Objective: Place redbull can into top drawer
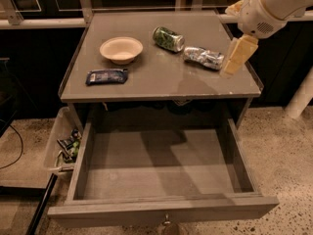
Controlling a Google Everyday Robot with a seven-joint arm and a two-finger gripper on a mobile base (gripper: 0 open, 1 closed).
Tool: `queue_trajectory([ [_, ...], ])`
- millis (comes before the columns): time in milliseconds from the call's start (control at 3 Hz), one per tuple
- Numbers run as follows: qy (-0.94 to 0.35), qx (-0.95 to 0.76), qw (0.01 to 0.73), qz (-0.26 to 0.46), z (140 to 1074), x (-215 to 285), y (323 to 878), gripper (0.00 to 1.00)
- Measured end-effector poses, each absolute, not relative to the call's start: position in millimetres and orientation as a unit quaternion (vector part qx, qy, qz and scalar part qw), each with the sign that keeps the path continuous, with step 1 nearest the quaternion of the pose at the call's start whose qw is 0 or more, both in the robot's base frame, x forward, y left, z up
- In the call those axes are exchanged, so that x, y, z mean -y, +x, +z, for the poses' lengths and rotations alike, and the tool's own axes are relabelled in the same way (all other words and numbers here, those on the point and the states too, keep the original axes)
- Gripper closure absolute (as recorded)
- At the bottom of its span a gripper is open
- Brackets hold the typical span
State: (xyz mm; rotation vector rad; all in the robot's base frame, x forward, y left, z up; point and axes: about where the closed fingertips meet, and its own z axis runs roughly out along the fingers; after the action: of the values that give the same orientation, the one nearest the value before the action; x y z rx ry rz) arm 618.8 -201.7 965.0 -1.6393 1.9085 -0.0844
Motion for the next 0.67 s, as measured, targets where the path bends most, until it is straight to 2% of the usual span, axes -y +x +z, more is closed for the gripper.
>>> queue_trajectory([
  [667,-0.591,-0.723,0.355,-0.037,934,198,674,0.00],
])
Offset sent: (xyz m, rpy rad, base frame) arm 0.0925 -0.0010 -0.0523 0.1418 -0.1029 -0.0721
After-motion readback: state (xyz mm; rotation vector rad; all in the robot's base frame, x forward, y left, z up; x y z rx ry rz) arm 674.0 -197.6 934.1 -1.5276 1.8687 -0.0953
